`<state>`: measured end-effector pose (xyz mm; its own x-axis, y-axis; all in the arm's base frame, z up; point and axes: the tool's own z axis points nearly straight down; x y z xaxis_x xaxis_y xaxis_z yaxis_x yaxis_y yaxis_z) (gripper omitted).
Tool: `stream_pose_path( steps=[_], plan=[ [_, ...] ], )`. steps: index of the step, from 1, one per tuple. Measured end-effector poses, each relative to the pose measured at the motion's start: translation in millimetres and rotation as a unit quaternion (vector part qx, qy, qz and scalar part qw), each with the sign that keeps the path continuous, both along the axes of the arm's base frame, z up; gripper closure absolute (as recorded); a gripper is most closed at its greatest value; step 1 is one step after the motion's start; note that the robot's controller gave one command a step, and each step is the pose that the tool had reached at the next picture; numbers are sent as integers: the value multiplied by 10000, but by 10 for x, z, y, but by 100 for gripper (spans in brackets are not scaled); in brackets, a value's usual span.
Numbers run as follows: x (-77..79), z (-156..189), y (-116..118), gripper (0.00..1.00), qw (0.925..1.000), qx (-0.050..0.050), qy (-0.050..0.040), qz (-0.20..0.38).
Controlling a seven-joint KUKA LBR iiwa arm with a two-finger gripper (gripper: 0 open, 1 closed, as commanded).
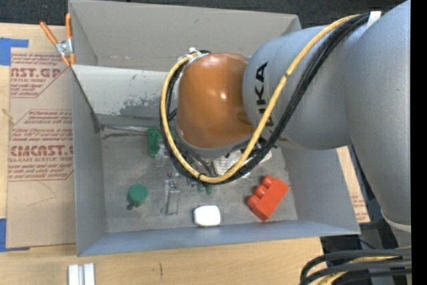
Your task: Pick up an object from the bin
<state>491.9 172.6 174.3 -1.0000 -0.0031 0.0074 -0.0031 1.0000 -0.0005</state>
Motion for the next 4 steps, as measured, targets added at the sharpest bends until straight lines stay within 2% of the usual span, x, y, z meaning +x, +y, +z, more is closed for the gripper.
stream_pose_path(
  steps=[1, 2, 3, 4],
  plan=[
    [20, 44, -8, 0, 10000, 8, -38, -11],
    [80, -116, 76, 0, 9996, 10, -63, 272],
    [193, -656, 206, 0, 9882, 18, -58, 1528],
    [358, -1016, 496, 0, 9831, 17, -70, 1829]
  ],
)
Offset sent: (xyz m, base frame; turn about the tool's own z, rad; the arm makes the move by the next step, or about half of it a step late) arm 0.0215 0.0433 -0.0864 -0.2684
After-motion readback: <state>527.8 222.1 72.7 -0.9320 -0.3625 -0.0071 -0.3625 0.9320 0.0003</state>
